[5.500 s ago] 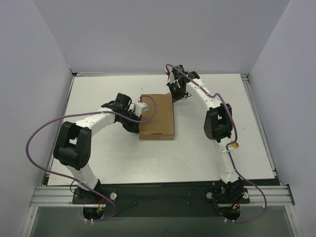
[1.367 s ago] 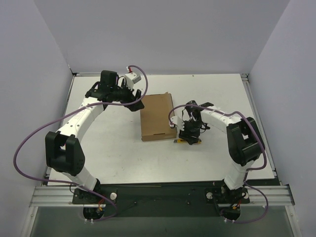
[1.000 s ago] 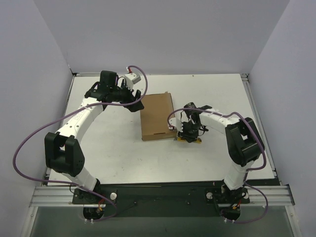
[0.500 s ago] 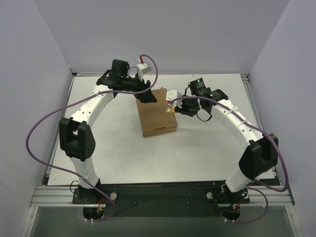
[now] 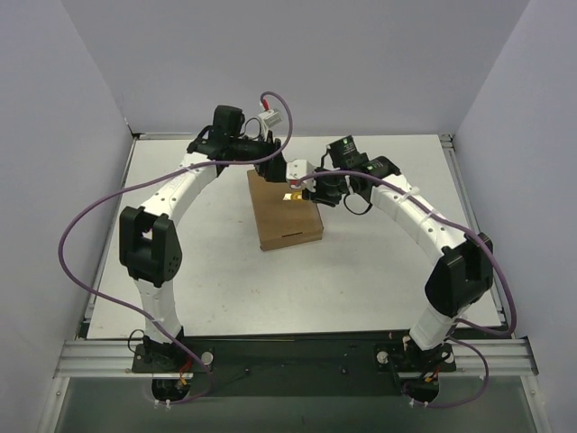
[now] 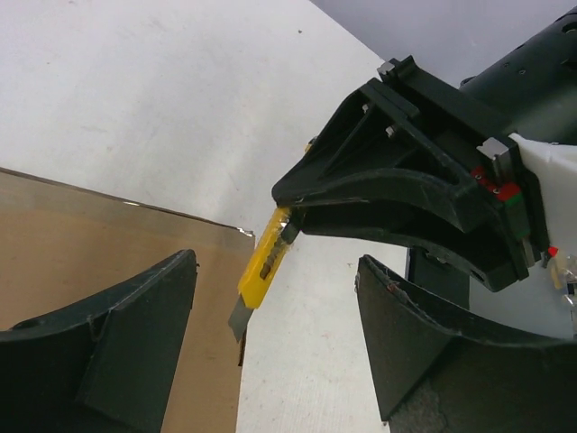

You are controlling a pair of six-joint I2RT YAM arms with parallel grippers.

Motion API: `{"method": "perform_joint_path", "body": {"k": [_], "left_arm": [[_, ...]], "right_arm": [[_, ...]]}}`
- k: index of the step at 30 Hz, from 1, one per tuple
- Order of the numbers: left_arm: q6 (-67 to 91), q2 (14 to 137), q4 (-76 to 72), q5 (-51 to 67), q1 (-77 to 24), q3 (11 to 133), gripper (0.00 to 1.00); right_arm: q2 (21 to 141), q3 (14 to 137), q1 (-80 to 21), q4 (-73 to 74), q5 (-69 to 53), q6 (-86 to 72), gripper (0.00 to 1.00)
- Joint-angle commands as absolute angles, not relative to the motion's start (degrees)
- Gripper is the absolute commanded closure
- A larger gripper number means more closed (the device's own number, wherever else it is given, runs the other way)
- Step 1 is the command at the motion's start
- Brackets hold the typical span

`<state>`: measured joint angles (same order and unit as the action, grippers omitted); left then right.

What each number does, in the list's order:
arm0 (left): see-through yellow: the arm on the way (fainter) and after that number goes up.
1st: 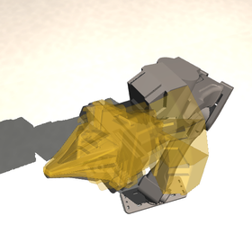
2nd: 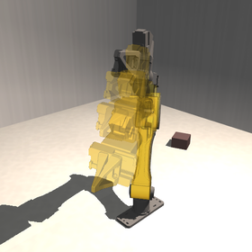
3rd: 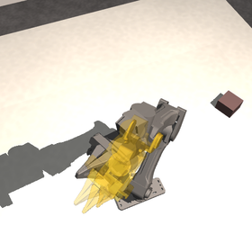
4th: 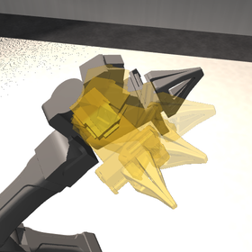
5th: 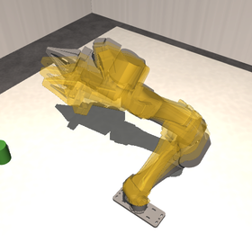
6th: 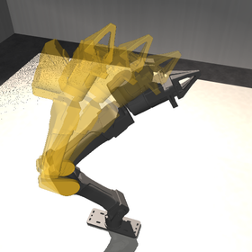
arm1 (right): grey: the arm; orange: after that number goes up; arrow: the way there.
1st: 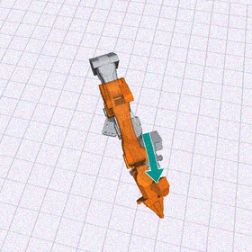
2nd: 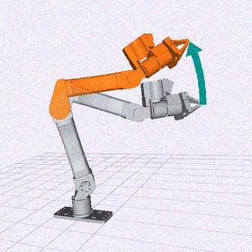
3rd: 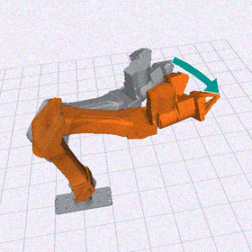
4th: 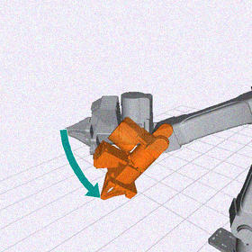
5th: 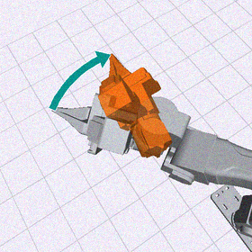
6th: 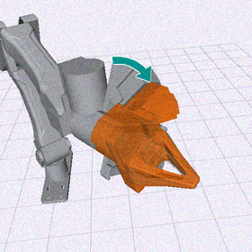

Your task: Unpack the express box

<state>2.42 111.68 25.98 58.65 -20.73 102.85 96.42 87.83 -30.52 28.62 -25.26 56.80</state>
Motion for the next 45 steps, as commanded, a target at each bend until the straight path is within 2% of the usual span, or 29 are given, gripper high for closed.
{"method": "perform_joint_path", "body": {"k": [1,13,17,27,31,33,34,35,36,37,38,39,40,42,45], "left_arm": [[5.5,112.8,21.6,63.5,-20.6,102.2,0.21],[5.5,115.9,23.1,69.3,-20.0,104.4,0.30],[5.4,116.5,23.6,70.9,-19.3,104.5,0.39],[2.6,118.5,27.9,73.2,-19.3,107.3,0.48],[1.9,119.6,29.2,74.2,-19.3,108.9,0.68],[1.7,119.9,29.5,74.5,-19.5,109.3,0.75],[1.3,120.1,30.0,74.5,-19.5,110.1,0.81],[0.5,120.1,30.8,74.4,-19.5,110.5,0.95],[0.4,120.1,31.4,74.0,-19.5,110.8,1.00],[0.4,120.1,32.0,73.3,-19.5,111.8,1.00],[-1.8,120.0,33.0,72.9,-19.4,112.2,1.00],[-2.1,119.4,33.3,72.8,-19.2,112.7,1.00],[-2.2,119.1,33.2,72.8,-19.0,113.0,1.00],[-2.2,117.0,31.7,73.1,-18.5,112.7,1.00],[-0.4,112.7,25.2,72.9,-18.1,109.4,1.00]], "right_arm": [[93.9,90.5,-31.7,26.9,-29.9,55.9,1.00],[93.2,92.0,-32.4,23.1,-30.6,54.5,1.00],[93.3,92.1,-32.3,22.8,-30.6,54.9,1.00],[94.2,92.6,-32.4,20.3,-30.4,53.6,1.00],[94.7,93.4,-33.0,19.6,-30.7,52.8,1.00],[94.8,93.3,-33.4,19.4,-30.8,52.6,1.00],[94.9,93.4,-33.5,19.1,-30.8,52.6,1.00],[95.1,93.4,-33.5,18.9,-30.7,52.1,1.00],[95.0,93.4,-33.7,18.7,-30.1,51.2,1.00],[95.0,93.5,-33.7,17.7,-29.4,49.6,0.93],[95.0,93.8,-33.6,16.5,-28.1,46.9,0.81],[95.1,95.5,-32.3,15.2,-27.0,36.7,0.55],[95.5,97.1,-31.0,14.3,-27.2,31.4,0.46],[96.1,101.8,-24.7,14.2,-31.3,13.6,0.36],[97.9,104.4,-18.8,12.7,-47.0,0.7,0.37]]}}
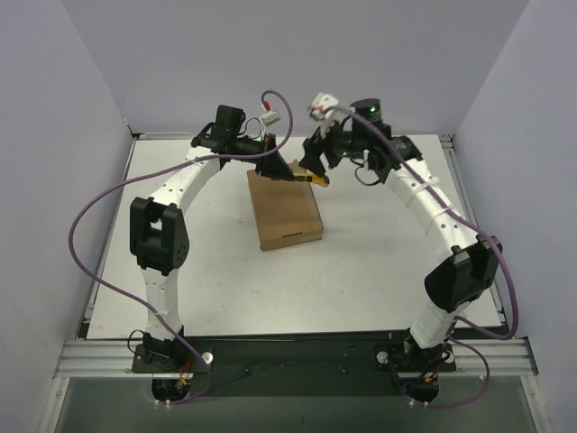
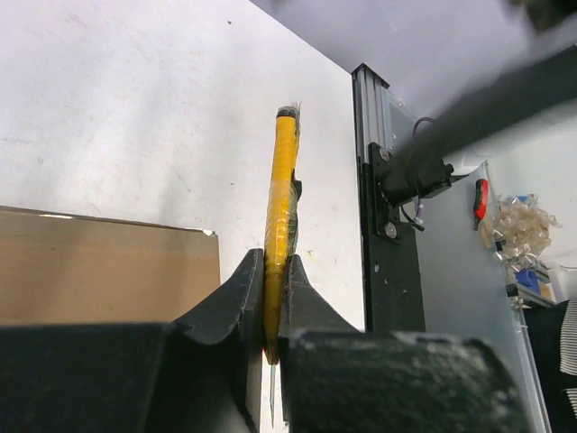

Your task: Unpack the express box

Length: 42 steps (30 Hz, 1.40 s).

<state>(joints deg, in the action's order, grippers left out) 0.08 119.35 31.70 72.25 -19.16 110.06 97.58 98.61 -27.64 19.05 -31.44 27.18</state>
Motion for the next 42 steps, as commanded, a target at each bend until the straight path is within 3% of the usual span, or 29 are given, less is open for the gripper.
{"method": "perform_joint_path", "body": {"k": [1,5,11,15,17,20,27,33,36,37,40,42], "left_arm": [[1.7,111.5,22.4,72.5,-17.8,107.9,1.00],[17.8,107.7,-0.5,74.4,-17.4,101.4,1.00],[49.3,109.2,-37.3,76.8,-17.8,95.1,1.00],[50.3,110.0,-38.0,77.3,-18.5,95.4,1.00],[50.0,110.2,-37.7,77.3,-18.5,95.9,1.00],[49.4,110.4,-37.0,77.5,-18.5,96.2,1.00],[48.8,110.7,-36.6,77.9,-18.3,95.3,1.00],[49.2,111.3,-37.1,78.3,-18.3,94.7,1.00],[49.3,111.5,-37.3,78.6,-18.4,94.7,1.00],[49.2,111.6,-37.3,78.7,-18.4,94.7,1.00],[47.8,111.6,-36.7,78.8,-18.1,93.8,1.00],[43.4,110.7,-34.6,77.3,-17.3,93.5,0.92]], "right_arm": [[97.8,103.7,-16.4,12.2,-51.5,-2.2,0.39],[96.4,101.7,-14.9,15.3,-64.1,-0.5,0.41],[94.9,98.1,-14.8,16.0,-65.7,1.4,0.44],[96.0,98.6,-14.8,16.0,-66.3,1.8,0.50],[96.3,99.1,-14.8,15.9,-66.6,1.7,0.63],[96.9,99.7,-14.8,14.7,-67.3,0.3,0.72],[96.3,100.0,-14.4,11.7,-68.2,-3.2,0.66],[95.7,99.1,-13.8,11.3,-68.9,-4.5,0.78],[95.6,98.5,-13.7,9.1,-69.6,-6.9,0.87],[95.6,98.6,-13.8,8.4,-69.8,-7.2,0.95],[95.6,99.5,-13.8,7.5,-69.3,-8.2,1.00],[95.4,100.1,-13.6,8.9,-67.5,-4.9,1.00]]}}
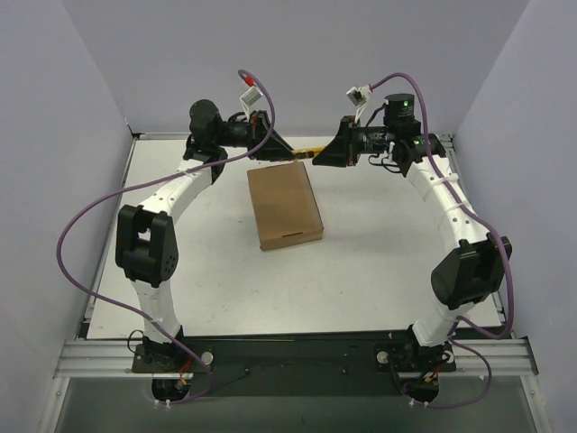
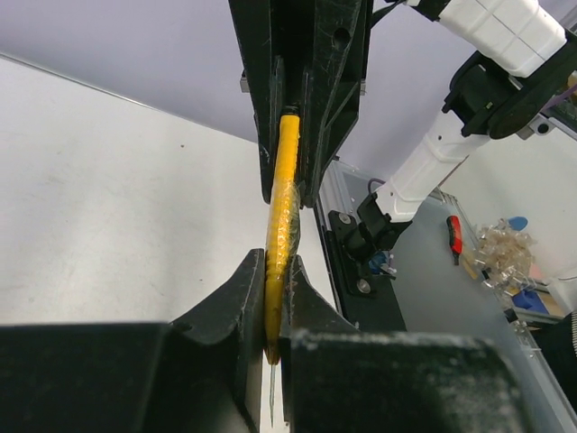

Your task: Unpack the express box

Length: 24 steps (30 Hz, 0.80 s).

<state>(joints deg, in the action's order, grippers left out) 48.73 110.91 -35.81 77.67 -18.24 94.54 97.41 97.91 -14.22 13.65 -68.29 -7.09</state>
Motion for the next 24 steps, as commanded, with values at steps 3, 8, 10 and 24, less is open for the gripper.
{"method": "perform_joint_path", "body": {"k": [3,8,10,24], "left_arm": [[14.5,108.0,3.6,70.0,-16.2,98.6,0.67],[-30.5,107.6,47.3,58.1,-17.9,115.8,0.49],[-34.5,106.0,50.8,56.9,-17.8,115.3,0.46],[-37.1,100.3,40.2,56.3,-21.7,103.4,0.42]], "right_arm": [[96.1,105.1,-13.9,23.5,-63.0,12.9,1.00],[96.6,109.9,-14.7,40.6,-55.4,33.7,1.00],[96.2,110.2,-15.5,43.2,-53.4,39.6,1.00],[97.0,113.1,-24.7,46.9,-47.6,48.5,1.00]]}}
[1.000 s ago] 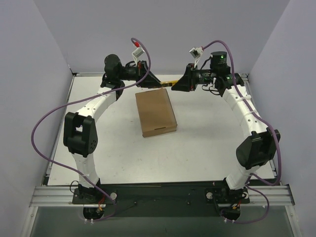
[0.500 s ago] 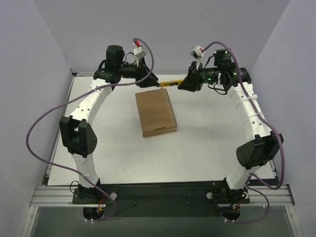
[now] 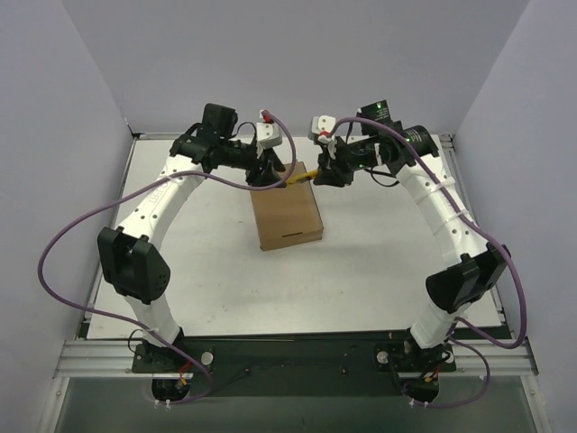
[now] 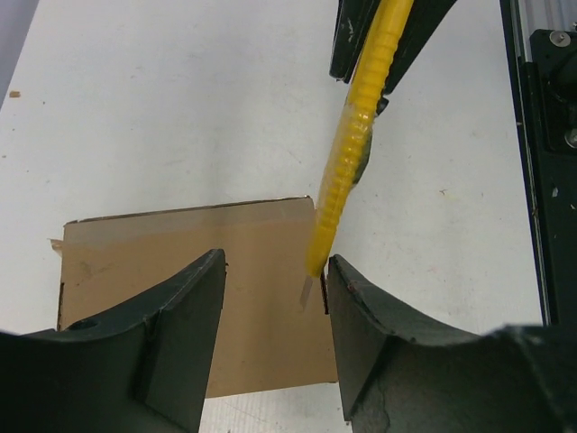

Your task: Unpack the express box

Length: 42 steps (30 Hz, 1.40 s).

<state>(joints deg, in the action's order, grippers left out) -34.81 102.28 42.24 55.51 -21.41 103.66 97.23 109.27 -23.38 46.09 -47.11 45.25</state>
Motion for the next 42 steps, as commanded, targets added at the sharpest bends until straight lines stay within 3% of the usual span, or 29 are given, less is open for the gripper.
{"method": "perform_joint_path", "body": {"k": [1,5,8,11,16,19,20,21,23,29,35,42], "left_arm": [[-36.7,100.5,39.8,56.5,-21.8,103.2,0.42],[-35.9,101.1,38.9,57.7,-21.8,103.4,0.48],[-36.2,101.7,39.1,58.4,-21.8,103.9,0.61],[-36.1,102.3,38.5,59.0,-21.8,104.4,0.69],[-35.2,104.6,37.5,61.1,-21.8,107.0,0.99],[-32.9,105.9,36.7,63.0,-21.6,108.7,1.00],[-29.7,106.2,34.6,64.0,-21.4,108.7,1.00],[-27.5,106.1,32.8,64.6,-21.2,107.9,1.00],[-17.6,105.4,22.9,66.2,-20.6,105.5,1.00],[7.5,103.7,-4.1,68.4,-19.8,95.4,1.00],[14.7,105.2,-10.1,70.5,-19.8,94.5,1.00],[18.0,106.6,-11.2,72.6,-19.4,95.6,1.00]], "right_arm": [[97.8,113.6,-25.0,46.9,-47.5,48.2,1.00],[99.8,116.6,-25.6,46.5,-47.9,46.3,1.00],[100.8,117.0,-26.2,46.4,-47.5,46.6,1.00],[101.4,117.1,-26.6,46.2,-47.3,46.5,1.00],[102.9,117.6,-26.4,44.4,-47.0,42.4,1.00],[102.9,116.7,-23.1,36.2,-48.9,29.9,1.00],[102.7,116.0,-21.2,32.9,-52.5,17.3,0.96],[102.5,114.7,-19.4,25.0,-55.1,11.0,0.72],[102.0,110.8,-14.9,15.9,-59.1,-8.0,0.49],[102.7,111.0,-13.1,8.3,-70.2,-12.1,0.50],[102.7,111.3,-14.2,8.7,-70.9,-6.3,0.51],[104.0,115.6,-14.9,20.9,-68.6,9.7,0.52]]}}
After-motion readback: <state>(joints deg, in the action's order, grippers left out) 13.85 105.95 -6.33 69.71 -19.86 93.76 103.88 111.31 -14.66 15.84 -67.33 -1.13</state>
